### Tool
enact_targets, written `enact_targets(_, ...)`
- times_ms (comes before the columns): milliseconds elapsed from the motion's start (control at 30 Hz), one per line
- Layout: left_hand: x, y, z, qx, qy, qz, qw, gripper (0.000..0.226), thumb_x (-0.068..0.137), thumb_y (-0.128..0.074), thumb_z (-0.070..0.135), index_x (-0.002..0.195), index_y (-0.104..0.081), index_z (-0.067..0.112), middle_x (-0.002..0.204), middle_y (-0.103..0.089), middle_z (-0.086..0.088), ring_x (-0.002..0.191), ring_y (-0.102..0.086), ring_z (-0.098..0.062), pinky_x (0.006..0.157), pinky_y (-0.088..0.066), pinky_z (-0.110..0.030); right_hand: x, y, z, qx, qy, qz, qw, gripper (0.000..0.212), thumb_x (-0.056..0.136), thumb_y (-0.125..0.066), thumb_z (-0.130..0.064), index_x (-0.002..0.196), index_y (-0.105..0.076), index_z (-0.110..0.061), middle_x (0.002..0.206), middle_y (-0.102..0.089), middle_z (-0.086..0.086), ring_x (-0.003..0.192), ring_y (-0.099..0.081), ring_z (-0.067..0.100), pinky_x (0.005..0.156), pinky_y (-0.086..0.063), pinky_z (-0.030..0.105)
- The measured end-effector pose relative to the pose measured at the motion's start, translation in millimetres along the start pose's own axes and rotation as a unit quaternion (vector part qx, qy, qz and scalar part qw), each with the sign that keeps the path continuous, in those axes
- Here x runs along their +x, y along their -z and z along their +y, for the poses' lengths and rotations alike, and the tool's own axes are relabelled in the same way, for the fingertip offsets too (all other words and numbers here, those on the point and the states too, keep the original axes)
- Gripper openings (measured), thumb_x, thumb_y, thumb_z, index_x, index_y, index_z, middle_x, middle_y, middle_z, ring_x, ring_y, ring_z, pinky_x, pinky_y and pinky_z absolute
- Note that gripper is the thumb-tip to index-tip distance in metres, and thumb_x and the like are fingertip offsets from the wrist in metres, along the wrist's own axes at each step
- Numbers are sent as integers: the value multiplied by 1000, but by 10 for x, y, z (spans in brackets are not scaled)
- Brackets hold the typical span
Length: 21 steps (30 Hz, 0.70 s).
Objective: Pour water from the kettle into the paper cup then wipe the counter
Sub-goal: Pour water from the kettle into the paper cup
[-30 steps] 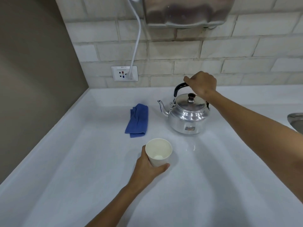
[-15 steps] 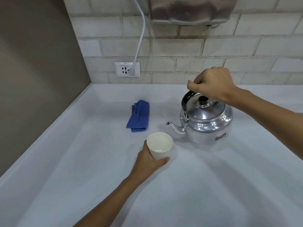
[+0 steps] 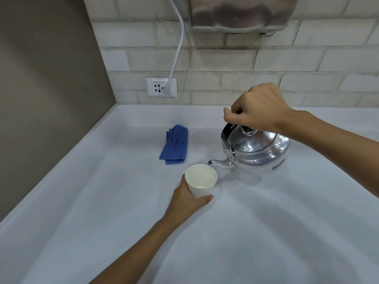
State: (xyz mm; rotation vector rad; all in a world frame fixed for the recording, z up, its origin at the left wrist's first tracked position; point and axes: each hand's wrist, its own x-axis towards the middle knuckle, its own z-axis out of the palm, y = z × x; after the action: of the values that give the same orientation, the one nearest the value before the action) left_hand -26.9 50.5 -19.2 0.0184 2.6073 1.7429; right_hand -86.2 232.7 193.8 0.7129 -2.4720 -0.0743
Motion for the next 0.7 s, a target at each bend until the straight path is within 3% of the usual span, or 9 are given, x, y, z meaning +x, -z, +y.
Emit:
enact_targets(300, 8, -1, -27, -6, -2, -4, 1000, 78, 61, -81, 36, 126, -39, 26, 120, -56, 6, 107, -54, -13, 85, -44, -23, 23, 88, -104, -27, 45, -18, 998, 46, 82, -46, -31, 43, -34, -11, 36, -15, 3, 42, -15, 21, 46, -10, 24)
enact_targets(700, 20, -10, -51, -4, -4, -4, 1000, 80, 60, -81, 39, 127, -38, 28, 120, -54, 7, 107, -53, -13, 79, -42, -18, 64, 149, -98, -47, 58, -29, 997, 48, 85, -48, -27, 44, -31, -10, 38, -19, 6, 45, -27, 27, 46, -12, 26)
